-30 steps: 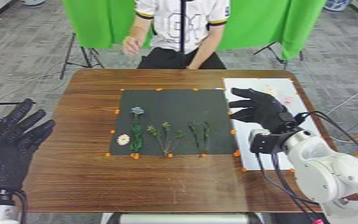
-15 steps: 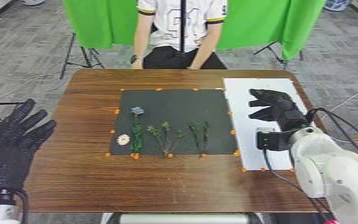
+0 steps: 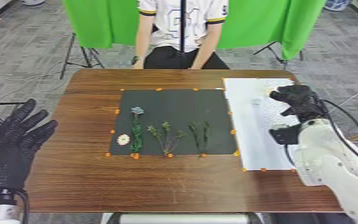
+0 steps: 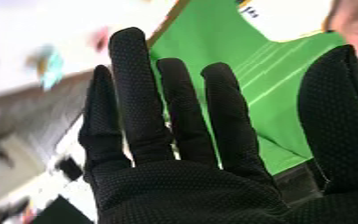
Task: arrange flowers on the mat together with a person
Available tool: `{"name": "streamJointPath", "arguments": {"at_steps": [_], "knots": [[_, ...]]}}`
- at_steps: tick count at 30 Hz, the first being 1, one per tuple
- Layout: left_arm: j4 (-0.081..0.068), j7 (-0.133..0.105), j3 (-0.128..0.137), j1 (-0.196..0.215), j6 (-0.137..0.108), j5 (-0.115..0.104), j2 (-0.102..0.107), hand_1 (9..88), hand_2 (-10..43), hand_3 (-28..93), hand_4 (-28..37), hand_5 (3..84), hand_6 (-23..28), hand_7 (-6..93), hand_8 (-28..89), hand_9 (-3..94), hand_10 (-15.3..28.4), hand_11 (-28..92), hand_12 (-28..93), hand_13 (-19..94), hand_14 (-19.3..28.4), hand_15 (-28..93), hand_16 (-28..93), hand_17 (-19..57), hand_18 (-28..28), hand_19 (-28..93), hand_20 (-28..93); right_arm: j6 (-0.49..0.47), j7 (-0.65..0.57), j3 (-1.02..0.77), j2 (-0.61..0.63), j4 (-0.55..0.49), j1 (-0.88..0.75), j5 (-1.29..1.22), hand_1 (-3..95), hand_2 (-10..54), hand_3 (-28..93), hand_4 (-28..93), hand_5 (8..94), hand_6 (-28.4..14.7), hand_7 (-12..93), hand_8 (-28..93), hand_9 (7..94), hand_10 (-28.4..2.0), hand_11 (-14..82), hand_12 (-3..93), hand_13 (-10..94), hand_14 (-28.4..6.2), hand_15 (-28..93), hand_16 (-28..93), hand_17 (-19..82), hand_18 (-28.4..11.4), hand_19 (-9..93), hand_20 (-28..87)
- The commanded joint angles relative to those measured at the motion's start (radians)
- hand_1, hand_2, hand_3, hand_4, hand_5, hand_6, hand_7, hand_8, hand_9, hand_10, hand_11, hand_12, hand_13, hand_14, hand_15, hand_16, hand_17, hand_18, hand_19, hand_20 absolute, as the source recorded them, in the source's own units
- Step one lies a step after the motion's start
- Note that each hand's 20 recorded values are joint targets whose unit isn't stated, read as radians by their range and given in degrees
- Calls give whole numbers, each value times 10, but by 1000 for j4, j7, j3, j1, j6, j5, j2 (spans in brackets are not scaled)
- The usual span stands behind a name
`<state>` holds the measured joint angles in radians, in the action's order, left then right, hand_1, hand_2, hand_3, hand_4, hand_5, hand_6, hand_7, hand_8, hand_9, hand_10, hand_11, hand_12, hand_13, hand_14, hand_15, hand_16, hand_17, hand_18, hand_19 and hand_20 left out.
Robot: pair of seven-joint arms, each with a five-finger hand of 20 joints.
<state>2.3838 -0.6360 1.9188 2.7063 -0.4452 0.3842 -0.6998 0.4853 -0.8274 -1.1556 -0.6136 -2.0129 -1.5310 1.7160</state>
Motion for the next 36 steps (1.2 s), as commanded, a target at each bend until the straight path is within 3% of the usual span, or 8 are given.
{"name": "streamJointPath", "arguments": {"at_steps": [1,8,9,10,11,14,17,36], "knots": [[2,9,-10,-1,2,12,-17,210,65,759,-250,332,58,101,-82,294,145,175,119,197,212,424,-44,-79,195,423,187,-73,-131,122,42,92,160,137,297,-31,718,-251,471,2,120,-119,480,-165,109,140,505,-187,558,91,128,-263,665,200],[4,-5,-10,5,2,8,-13,209,66,759,-250,332,58,101,-82,294,145,176,119,197,211,423,-44,-79,195,423,187,-247,-275,275,27,198,297,275,338,-52,727,-243,472,-8,116,-116,488,-193,114,137,529,-194,580,81,166,-283,699,151],[5,-60,-2,37,-16,-44,39,209,66,758,-250,332,58,101,-83,294,145,176,119,197,211,423,-44,-79,195,423,187,-255,-283,296,28,211,314,274,345,-57,728,-242,474,-12,116,-116,491,-200,115,137,535,-197,583,81,171,-283,705,148],[5,-57,-2,35,-16,-41,36,209,66,758,-250,332,59,100,-83,294,145,176,119,197,211,422,-44,-79,195,423,187,-276,-285,297,25,220,317,268,350,-61,728,-241,476,-14,116,-116,493,-203,115,137,537,-199,585,80,174,-283,708,145],[5,-4,-9,4,2,7,-14,209,66,759,-250,332,59,100,-83,294,145,176,119,196,211,423,-43,-79,195,424,188,-285,-292,303,24,229,325,257,354,-66,729,-240,477,-15,116,-116,491,-207,114,137,538,-200,587,79,177,-283,711,142],[4,39,-15,-21,20,46,-59,209,66,759,-250,332,59,100,-83,294,146,176,119,197,211,423,-43,-79,196,424,188,-322,-298,326,23,265,350,239,360,-73,730,-241,476,-18,114,-117,483,-220,111,136,536,-209,591,77,181,-284,717,131],[4,-30,-7,16,-5,-16,9,209,66,759,-250,332,59,101,-82,294,146,176,119,197,212,424,-43,-79,196,425,188,-347,-282,346,22,299,377,202,372,-84,733,-248,470,-20,110,-114,479,-227,107,138,535,-213,597,65,182,-284,730,101],[0,-21,-19,-9,0,-15,0,210,64,761,-250,332,59,99,-82,296,148,179,119,197,212,425,-43,-79,196,425,188,-413,-250,524,11,456,538,132,459,-95,725,-272,593,-2,119,-123,634,-208,107,132,599,-207,566,52,206,-284,728,56]]}}
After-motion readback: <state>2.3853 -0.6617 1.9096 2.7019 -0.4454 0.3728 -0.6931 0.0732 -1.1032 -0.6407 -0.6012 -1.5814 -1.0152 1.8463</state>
